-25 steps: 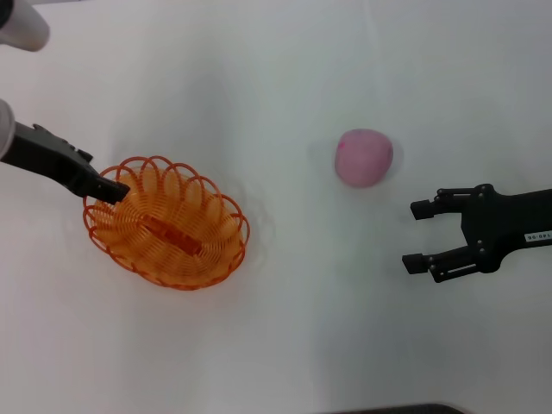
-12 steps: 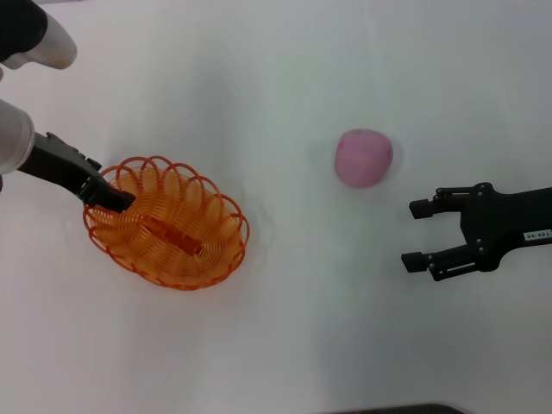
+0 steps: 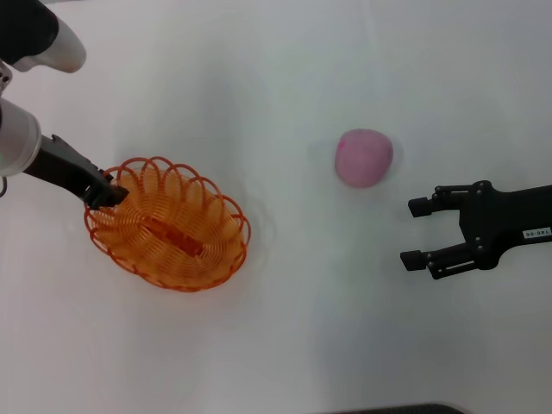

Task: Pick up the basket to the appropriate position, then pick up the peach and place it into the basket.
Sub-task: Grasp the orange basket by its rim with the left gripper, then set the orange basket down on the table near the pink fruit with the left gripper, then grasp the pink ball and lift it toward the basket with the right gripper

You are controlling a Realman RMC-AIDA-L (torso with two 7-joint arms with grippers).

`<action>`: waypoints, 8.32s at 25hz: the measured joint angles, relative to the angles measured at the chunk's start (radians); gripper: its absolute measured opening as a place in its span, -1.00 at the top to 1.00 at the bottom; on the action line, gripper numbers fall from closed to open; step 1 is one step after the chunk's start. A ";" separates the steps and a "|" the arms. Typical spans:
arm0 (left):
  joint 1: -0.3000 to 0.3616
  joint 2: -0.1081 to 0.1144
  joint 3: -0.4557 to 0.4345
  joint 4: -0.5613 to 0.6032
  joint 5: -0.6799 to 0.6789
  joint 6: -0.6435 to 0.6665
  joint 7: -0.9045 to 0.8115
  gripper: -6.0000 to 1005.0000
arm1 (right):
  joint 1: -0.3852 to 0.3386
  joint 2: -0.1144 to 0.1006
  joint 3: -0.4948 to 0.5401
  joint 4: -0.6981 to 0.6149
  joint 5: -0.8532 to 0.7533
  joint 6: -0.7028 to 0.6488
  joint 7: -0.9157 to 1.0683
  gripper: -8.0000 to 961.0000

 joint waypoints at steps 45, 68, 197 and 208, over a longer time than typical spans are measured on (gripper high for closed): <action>-0.088 0.006 -0.380 -0.035 -0.173 0.335 -0.344 0.87 | -0.001 0.025 0.001 -0.064 0.000 -0.014 0.023 -0.86; 0.099 -0.010 -0.213 -0.062 -0.358 0.082 -0.484 0.88 | 0.005 0.024 0.008 -0.079 0.000 -0.008 0.018 -0.84; 0.350 -0.008 -0.502 -0.597 -0.596 0.261 1.374 -0.76 | 0.076 0.008 0.056 -0.092 -0.070 -0.013 0.338 -0.69; 0.350 -0.008 -0.508 -0.597 -0.595 0.272 1.359 -0.76 | 0.256 0.006 0.050 -0.198 -0.358 -0.082 0.884 -0.68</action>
